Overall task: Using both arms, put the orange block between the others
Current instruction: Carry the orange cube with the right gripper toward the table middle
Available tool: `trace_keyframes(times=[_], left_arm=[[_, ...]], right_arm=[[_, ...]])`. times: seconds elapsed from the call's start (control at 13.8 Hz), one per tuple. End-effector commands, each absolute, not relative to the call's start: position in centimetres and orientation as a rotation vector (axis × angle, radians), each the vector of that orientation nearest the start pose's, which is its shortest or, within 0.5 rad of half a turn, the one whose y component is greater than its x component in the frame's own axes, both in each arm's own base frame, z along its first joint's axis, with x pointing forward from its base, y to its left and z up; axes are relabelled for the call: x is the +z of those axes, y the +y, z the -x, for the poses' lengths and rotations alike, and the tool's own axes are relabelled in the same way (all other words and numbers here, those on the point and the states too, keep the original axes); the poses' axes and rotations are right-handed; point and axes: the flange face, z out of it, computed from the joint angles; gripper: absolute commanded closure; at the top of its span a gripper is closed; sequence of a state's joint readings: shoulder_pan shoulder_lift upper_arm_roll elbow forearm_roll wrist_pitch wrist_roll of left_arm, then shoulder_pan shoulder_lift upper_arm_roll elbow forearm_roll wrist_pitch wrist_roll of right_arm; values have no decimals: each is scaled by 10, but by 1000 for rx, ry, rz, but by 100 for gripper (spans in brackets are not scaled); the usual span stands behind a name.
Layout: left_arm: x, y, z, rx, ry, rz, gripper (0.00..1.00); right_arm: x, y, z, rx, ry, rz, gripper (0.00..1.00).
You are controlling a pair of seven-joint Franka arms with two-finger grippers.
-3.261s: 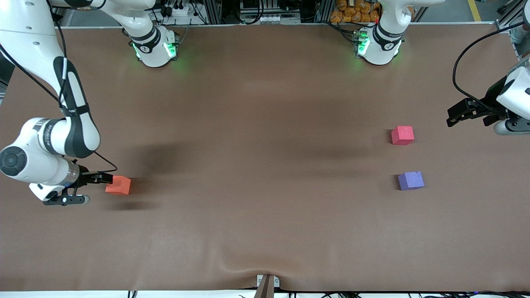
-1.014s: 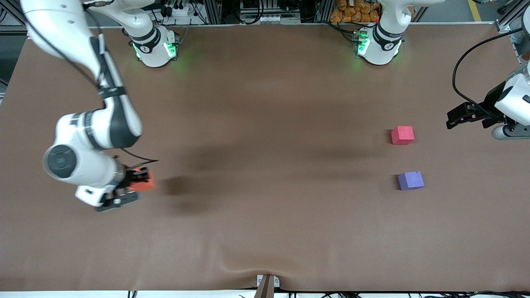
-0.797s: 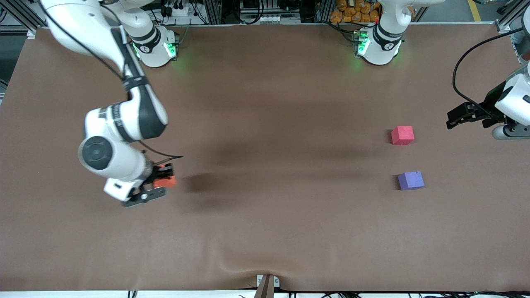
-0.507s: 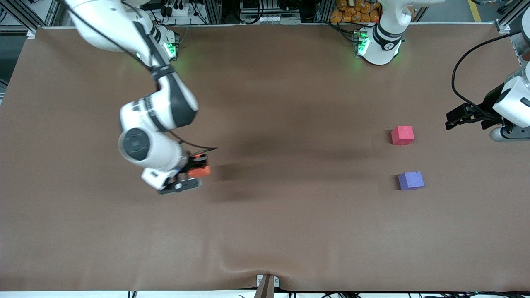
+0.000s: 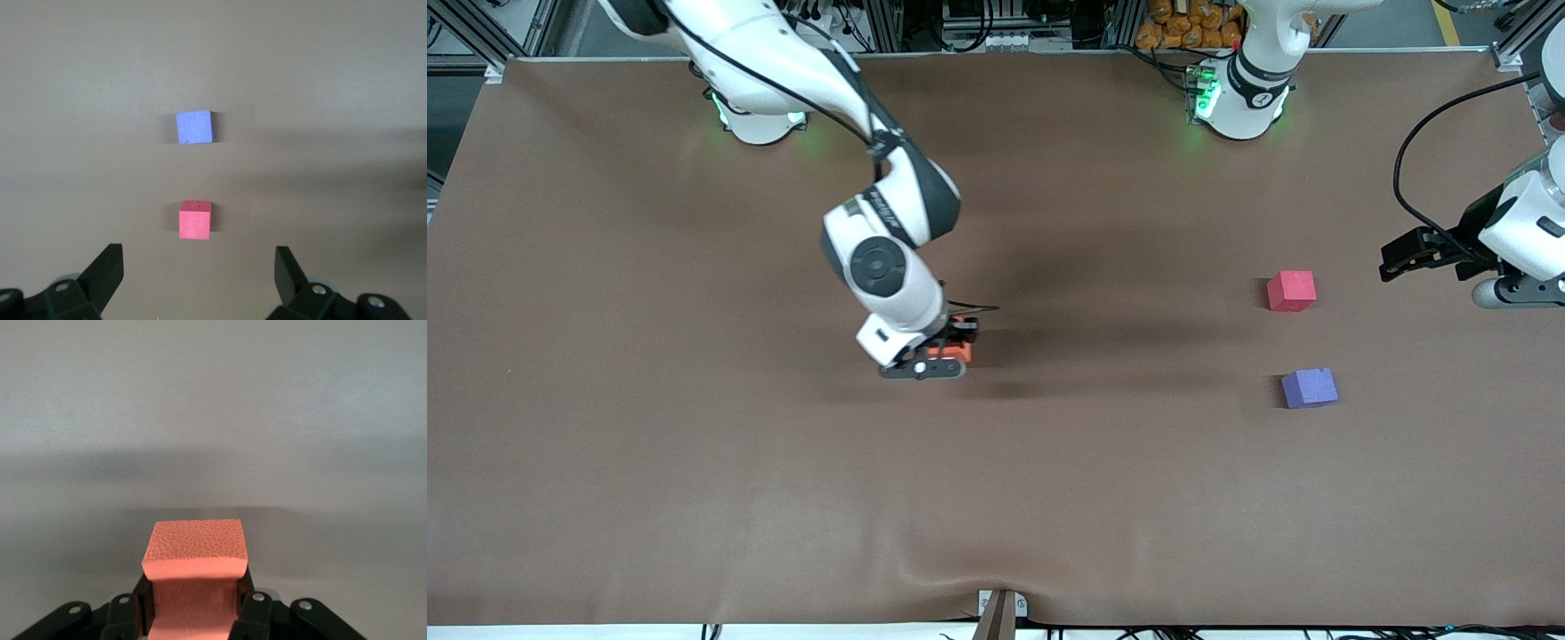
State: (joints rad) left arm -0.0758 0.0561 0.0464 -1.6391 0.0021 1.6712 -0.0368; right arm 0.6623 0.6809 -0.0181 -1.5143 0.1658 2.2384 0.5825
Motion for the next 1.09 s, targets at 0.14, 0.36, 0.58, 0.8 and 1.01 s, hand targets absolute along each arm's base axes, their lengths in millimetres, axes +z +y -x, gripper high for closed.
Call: trace_keyframes(times=[0.14, 0.36, 0.58, 0.8, 1.01], left_arm=[[564, -24, -580, 63, 29, 3152, 0], [562, -30, -580, 68, 46, 3151, 0], [554, -29, -583, 90, 33, 3151, 0], [546, -33, -587, 103, 31, 3159, 0], [528, -40, -595, 145, 15, 3189, 0]], right_arm=[[231, 496, -552, 40, 231, 3006, 100], [218, 499, -550, 53, 233, 3015, 100], [214, 500, -549, 55, 234, 3019, 100], [210, 500, -548, 59, 228, 3025, 23], [212, 505, -544, 35, 198, 3039, 0]])
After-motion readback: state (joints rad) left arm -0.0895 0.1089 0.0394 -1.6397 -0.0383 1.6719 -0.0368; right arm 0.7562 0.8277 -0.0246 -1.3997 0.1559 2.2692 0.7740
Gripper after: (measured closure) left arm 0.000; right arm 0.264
